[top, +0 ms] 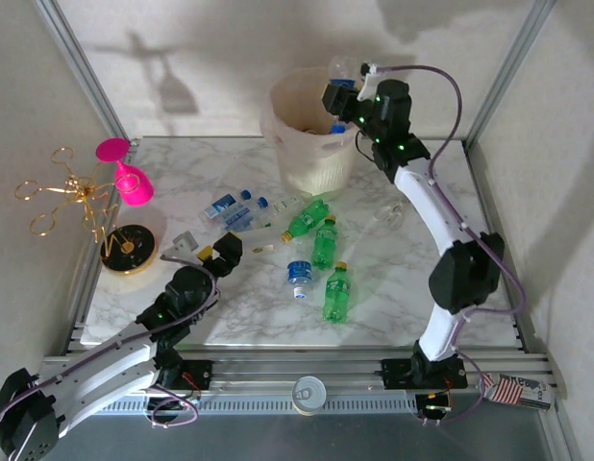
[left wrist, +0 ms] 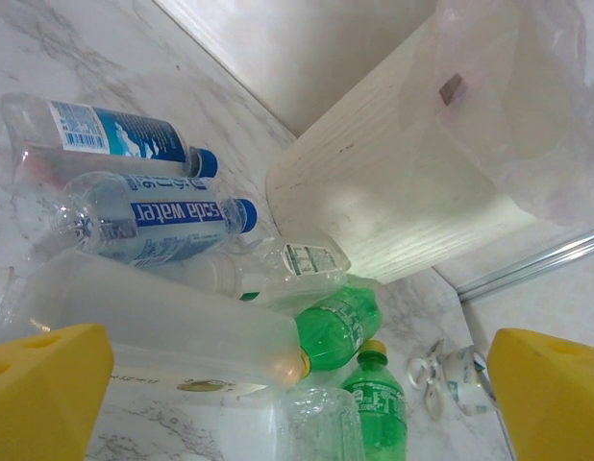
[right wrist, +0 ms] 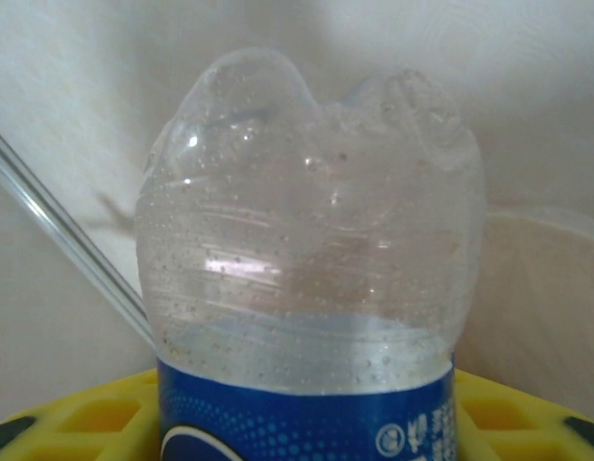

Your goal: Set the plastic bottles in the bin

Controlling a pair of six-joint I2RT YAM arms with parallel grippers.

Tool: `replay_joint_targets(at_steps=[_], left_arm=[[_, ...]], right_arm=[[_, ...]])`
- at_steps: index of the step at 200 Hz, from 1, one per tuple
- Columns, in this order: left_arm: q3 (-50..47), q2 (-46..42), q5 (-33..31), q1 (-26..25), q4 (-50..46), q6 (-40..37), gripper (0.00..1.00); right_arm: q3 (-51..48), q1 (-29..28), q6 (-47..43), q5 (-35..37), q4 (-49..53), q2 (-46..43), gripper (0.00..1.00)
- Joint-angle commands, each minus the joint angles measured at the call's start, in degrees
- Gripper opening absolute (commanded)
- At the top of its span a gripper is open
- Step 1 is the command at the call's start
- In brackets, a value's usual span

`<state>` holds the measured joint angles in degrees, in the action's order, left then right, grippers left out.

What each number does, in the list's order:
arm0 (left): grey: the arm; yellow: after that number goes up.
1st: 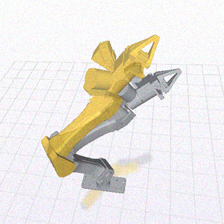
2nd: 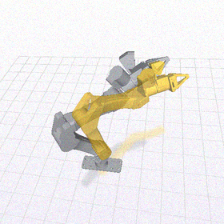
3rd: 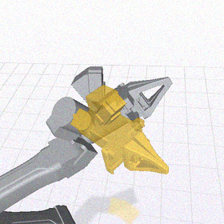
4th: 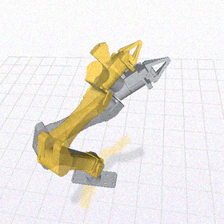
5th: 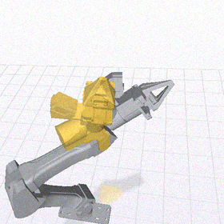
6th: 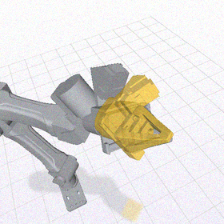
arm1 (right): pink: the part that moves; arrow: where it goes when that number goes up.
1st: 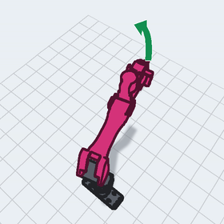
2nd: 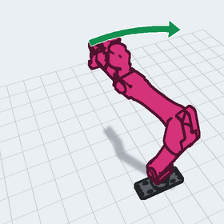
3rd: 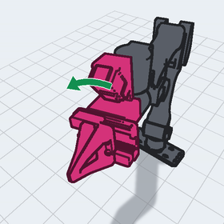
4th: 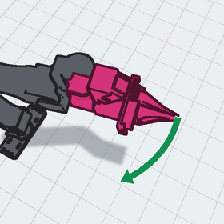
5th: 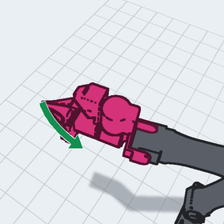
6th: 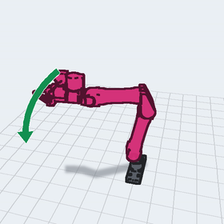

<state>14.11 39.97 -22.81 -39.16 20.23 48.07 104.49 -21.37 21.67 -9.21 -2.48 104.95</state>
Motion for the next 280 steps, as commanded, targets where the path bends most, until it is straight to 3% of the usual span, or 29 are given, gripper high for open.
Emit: replay_joint_targets(at_steps=[1,59,73,96,115,158,223,280], left_arm=[[-0.52,-2.06,-1.11,0.7,-3.61,0.4,1.0],[-0.86,-4.65,-1.62,0.84,-5.68,1.15,1.0],[-0.91,-4.7,-1.58,0.83,-5.81,1.28,0.99],[-0.81,-4.88,-1.58,0.92,-6.08,1.45,1.0],[-0.88,-5.01,-1.84,0.92,-6.34,1.59,1.0],[-0.49,-4.36,-2.64,0.97,-5.75,1.37,1.0],[3.97,-0.01,-4.17,3.21,-6.24,-5.34,1.0],[9.28,7.58,1.93,9.64,-5.89,-12.35,1.0]], right_arm=[[7.75,0.01,-1.45,-0.5,2.84,5.56,0.51],[19.5,-0.28,-2.46,0.15,7.58,16.05,0.56],[21.99,-0.39,-2.66,0.11,8.72,17.57,0.63],[25.42,-0.52,-3.17,0.17,10.17,18.97,0.86],[27.0,-0.75,-4.26,0.42,10.64,18.61,0.97],[26.0,-1.17,-7.44,0.73,12.06,13.66,0.99],[2.05,-2.93,-10.17,1.91,5.73,-5.35,0.99],[-25.24,-3.77,-6.98,2.53,-0.99,-22.8,0.99]])
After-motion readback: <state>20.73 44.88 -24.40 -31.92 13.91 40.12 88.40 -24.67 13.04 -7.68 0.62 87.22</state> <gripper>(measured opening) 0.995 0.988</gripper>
